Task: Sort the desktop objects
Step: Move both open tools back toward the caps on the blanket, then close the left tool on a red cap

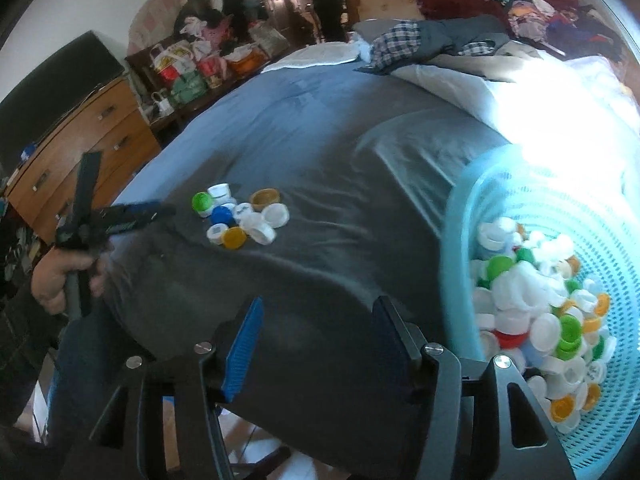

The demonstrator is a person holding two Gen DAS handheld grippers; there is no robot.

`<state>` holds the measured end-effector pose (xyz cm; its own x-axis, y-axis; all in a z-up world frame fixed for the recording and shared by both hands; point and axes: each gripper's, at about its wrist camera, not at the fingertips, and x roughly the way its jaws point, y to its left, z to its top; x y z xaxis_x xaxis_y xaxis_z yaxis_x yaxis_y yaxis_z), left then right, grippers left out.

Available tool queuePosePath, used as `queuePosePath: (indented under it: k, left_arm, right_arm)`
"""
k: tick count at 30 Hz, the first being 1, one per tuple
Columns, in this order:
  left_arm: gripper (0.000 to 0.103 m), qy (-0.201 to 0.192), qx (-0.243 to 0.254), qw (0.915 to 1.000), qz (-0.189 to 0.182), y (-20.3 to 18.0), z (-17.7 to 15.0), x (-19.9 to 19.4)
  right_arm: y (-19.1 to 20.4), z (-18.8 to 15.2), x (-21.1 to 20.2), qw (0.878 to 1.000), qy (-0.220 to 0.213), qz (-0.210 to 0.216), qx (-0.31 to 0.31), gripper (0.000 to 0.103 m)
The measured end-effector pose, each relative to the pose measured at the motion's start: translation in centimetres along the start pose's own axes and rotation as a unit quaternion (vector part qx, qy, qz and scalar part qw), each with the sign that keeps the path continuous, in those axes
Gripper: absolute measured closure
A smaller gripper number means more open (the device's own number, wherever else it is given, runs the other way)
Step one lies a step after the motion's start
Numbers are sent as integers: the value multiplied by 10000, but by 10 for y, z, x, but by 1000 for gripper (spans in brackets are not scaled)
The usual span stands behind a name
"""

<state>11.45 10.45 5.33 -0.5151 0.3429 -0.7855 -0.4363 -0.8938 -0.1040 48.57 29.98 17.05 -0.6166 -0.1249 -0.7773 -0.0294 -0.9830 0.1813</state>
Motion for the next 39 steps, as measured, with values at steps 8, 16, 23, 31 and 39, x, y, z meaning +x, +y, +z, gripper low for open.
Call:
queuePosePath:
  k: [8, 16, 23, 31, 39]
  left_arm:
    - [53, -40, 358, 9956, 869, 2, 24, 62]
    - [50, -806, 46, 9943, -693, 4, 6, 14]
    - [49, -350, -120, 9992, -126, 35, -6, 27]
    - [49, 35, 724, 9964, -437, 6, -7, 48]
    - [78, 5, 726, 9966, -393, 4, -4, 52]
  right_arm:
    - [0, -11, 14, 9997, 213, -23, 115, 38]
    - [-8, -10, 24, 9994, 290, -5, 173, 37]
    - [-8, -11, 33, 9994, 306, 73, 164, 34]
    - [-4, -11, 44, 9991, 368, 160, 136, 34]
    - [11, -6, 41, 9994, 69, 341, -85, 61]
